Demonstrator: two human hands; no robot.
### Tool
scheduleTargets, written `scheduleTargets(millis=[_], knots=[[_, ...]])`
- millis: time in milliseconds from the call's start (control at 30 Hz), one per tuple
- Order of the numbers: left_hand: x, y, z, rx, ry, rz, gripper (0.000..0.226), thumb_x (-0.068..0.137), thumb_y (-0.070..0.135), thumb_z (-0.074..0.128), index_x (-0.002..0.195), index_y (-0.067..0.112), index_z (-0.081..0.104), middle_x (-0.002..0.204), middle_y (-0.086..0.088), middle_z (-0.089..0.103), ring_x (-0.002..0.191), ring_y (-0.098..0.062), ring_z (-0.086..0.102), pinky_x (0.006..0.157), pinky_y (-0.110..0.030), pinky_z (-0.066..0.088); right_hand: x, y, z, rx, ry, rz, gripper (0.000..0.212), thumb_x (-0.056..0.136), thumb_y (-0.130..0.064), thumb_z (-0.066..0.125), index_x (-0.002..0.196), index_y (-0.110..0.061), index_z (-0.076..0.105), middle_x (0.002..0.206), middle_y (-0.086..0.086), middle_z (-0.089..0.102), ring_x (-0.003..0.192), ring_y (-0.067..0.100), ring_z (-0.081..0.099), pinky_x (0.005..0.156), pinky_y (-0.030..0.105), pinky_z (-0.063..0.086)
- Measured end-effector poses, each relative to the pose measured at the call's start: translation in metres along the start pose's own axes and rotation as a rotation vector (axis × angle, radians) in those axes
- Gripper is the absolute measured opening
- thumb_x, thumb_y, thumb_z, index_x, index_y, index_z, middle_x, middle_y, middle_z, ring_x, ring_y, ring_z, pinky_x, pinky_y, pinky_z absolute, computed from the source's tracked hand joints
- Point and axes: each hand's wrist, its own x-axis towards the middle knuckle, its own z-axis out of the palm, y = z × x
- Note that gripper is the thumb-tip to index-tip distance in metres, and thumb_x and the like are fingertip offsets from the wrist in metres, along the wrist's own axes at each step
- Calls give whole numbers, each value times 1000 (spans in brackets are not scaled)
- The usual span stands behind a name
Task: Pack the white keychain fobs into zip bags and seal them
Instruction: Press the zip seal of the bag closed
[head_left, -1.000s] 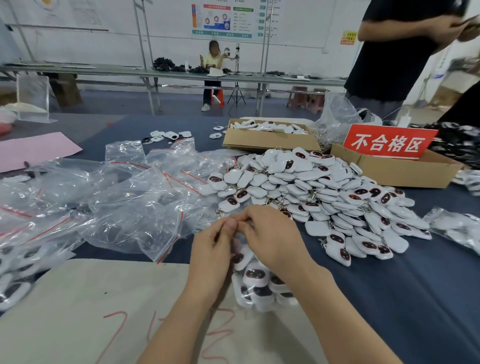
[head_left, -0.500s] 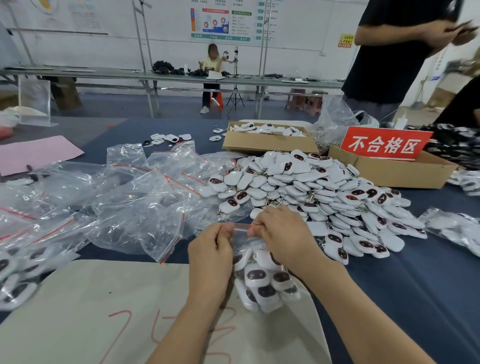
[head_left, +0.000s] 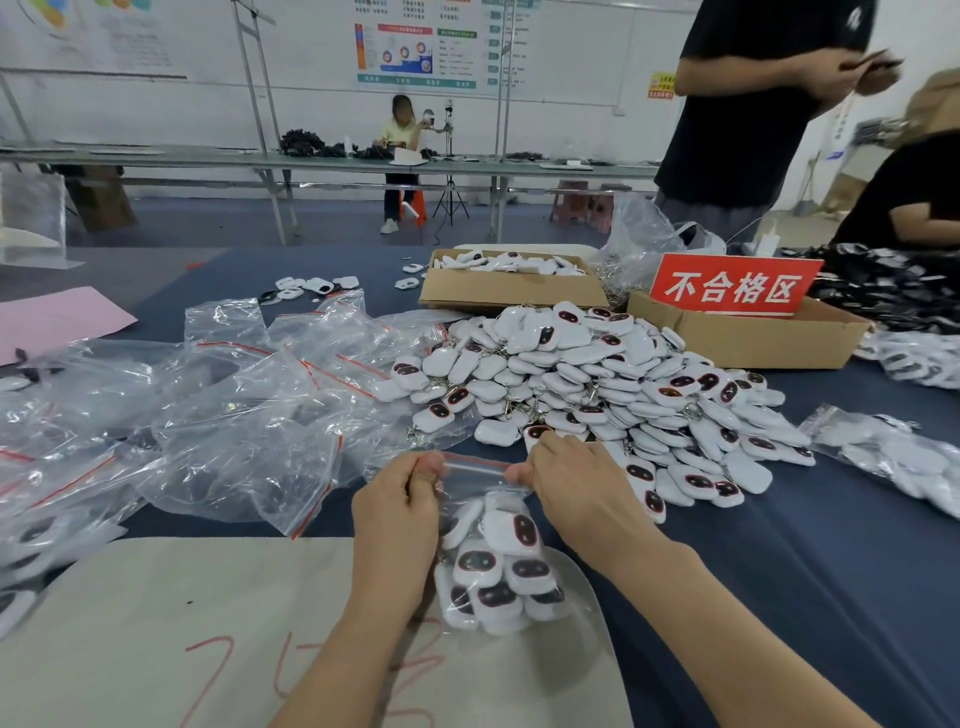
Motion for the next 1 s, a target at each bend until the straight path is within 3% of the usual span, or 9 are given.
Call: scheduleTargets(millis=[133,233,300,367,500,600,667,833,1000], knots=[[0,0,1,-16,-74,20,29,102,25,55,77,25,69,62,10,64,59,-1,55,58,-11,40,-5,8,-1,-61,-31,10,40,105,-43,21,109,-19,53,99,-5,45,92,18,53,74,29,29],[-2,1,0,-49,-161,55,30,103,27,54,77,28,69,70,15,67,61,2,57,60,-9,42,-13,15,-2,8,4,70,43,104,-53,23,94,-21,50,89,-7,43,73,16,46,66,30,34],[-2,1,-1,-80,-192,50,32,103,32,54,75,27,69,70,11,67,61,1,57,59,-10,43,-20,12,0,273,78,170,56,94,-65,17,83,-19,47,83,-5,49,69,17,50,62,32,42],[-2,1,-2,-181,-189,-7,33,101,39,54,77,25,71,70,6,68,59,-2,57,55,-14,45,-25,5,0,674,106,278,60,88,-70,23,86,-19,55,81,-2,59,70,16,57,64,33,47],[-1,2,-7,-322,-179,-72,35,97,46,53,78,23,72,65,3,66,57,-7,54,57,-29,46,-22,-9,3,1221,-4,361,12,100,-29,56,96,-21,64,91,-5,72,77,-1,67,69,15,53],[-2,-2,-8,-372,-122,-106,51,95,59,48,73,19,73,65,-1,69,53,-11,58,50,-22,47,-24,-15,1,1466,4,455,10,98,-22,63,93,-18,71,98,4,76,97,18,71,89,29,58],[0,-8,-8,-308,-88,-80,67,96,69,40,71,16,73,67,-2,73,53,-8,65,52,-18,47,-29,-20,-3,1588,23,478,11,100,-23,59,98,-16,67,103,7,76,100,25,71,93,40,57],[11,-24,-4,-528,-42,-186,74,81,88,47,86,21,78,69,-3,70,61,-15,63,71,-37,50,-40,-17,-33,1660,291,440,18,105,-25,49,111,-9,55,98,2,78,83,22,75,78,35,60],[18,-40,-1,-476,-33,-153,70,86,84,45,88,22,78,70,-6,71,61,-14,64,65,-32,51,-56,24,-74,1413,595,506,11,105,-19,45,100,-20,56,91,-9,77,86,10,74,74,28,55]])
